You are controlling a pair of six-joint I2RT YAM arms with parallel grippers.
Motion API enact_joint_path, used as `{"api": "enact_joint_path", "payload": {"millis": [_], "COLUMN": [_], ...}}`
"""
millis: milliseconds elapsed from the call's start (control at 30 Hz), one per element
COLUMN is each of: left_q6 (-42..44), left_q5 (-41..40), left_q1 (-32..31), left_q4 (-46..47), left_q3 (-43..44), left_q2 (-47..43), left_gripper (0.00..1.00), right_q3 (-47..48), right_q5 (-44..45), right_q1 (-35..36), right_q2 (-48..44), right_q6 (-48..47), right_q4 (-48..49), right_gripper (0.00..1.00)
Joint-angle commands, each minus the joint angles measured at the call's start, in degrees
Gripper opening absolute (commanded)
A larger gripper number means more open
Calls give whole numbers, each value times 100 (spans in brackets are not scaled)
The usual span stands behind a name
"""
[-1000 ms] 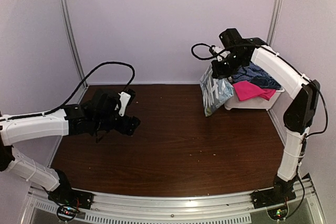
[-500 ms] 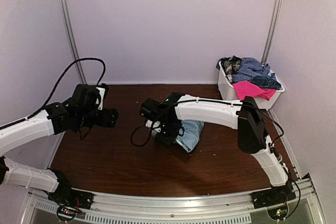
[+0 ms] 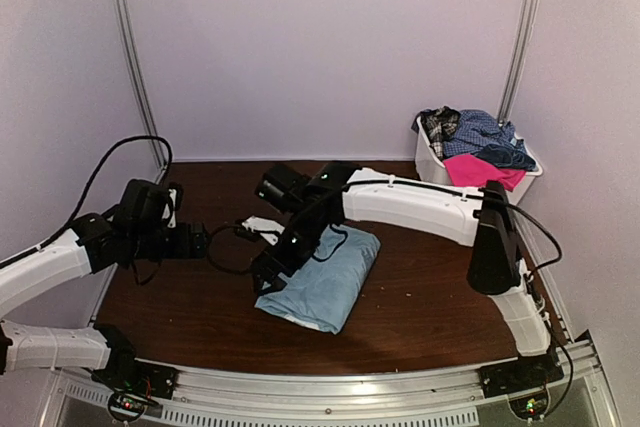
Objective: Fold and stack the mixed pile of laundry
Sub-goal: Turn over the square-folded T-shirt at the center of the board, then rotate the square-folded T-shirt at the center of the board.
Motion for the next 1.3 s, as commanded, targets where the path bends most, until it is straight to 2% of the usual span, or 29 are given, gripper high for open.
{"api": "enact_joint_path", "payload": {"millis": [0,100,233,333,467,667,833,933,1067,1133,1267], "left_q6": [-99,-7,-39,-176,-363,-358,-153,189,544,656,889], "left_q5": [1008,1673,1983,2162,2427,2099,1955,1979,2190,2399,2739], "left_q1": [-4,-293,-943,-1398,-1529,-1479,-1067,-839,-473,-289,-163], "left_q4": [398,698,1009,1299,1826,1809,1781,1633,1315,1358,1621], "left_q3": [-196,-287,-341,-334,-355,23,481,1071,1783,1791,1392], "left_q2": [-195,-70,424,1090,1902,3031,3728,4261,4668,4474,3586], "left_gripper": [83,74,62,52,42,33,29,28,29,34,43], "right_q3": [-971,-2053,-2397,-2396,-2526,-3775,-5250,-5962,-6151,-6138,-6309], "right_q5": [-1845,-1820,-1363,-1241,-1232,-1285,-1555,-2047,-2841,-2733,-2253], "right_q1": [-759,-1567,-2325,-2497,-2511,-2489,-2262,-1815,-1066,-1159,-1984], "right_q2": [-1334,-1729,-1528,-1195,-783,-1178,-2071,-2677,-3386,-3758,-4435], "right_q6": [500,980,869,704,507,489,664,1055,1596,1718,1753], "right_q4": [1417,2161,1940,1809,1600,1816,2137,2472,2900,2911,2783], "right_gripper": [91,83,71,67,60,56,56,57,63,65,63]}}
